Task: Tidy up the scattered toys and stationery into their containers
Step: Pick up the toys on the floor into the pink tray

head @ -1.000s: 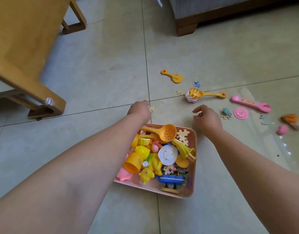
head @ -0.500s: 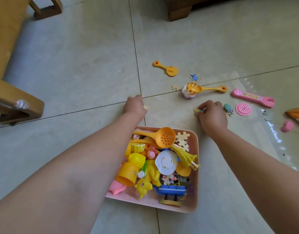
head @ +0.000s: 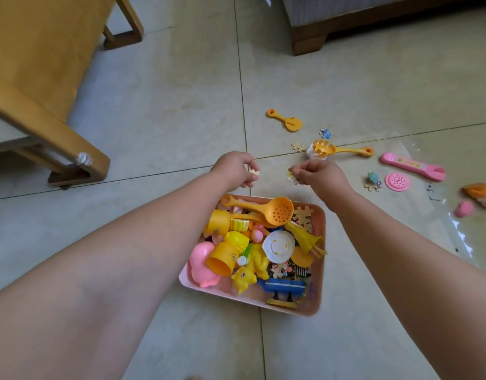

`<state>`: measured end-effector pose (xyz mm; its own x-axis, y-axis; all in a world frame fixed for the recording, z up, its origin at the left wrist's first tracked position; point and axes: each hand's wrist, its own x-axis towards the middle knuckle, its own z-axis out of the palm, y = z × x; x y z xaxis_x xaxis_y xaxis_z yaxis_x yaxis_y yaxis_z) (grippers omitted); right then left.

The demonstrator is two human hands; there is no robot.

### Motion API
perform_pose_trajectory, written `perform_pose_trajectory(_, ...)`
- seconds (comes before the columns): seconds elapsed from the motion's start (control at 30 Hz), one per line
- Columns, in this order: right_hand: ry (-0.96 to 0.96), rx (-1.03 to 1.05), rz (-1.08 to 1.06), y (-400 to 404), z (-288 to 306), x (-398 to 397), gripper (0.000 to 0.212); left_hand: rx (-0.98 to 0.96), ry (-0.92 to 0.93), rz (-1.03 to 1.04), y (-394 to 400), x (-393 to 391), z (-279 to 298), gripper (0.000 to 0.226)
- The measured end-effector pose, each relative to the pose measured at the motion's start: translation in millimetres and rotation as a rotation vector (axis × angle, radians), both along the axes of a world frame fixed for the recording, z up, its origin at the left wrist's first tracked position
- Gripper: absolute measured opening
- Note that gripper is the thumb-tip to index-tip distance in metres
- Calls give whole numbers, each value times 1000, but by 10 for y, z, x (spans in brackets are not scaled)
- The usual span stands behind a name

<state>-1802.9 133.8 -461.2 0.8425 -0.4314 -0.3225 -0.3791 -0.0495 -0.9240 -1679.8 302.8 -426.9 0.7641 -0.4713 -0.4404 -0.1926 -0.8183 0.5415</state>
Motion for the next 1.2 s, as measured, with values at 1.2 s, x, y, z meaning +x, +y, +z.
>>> perform_pose_trajectory(1.2, 171, -569, 159, -1063, -285, -49, 75, 111, -119, -57, -1480, -216, -331, 87)
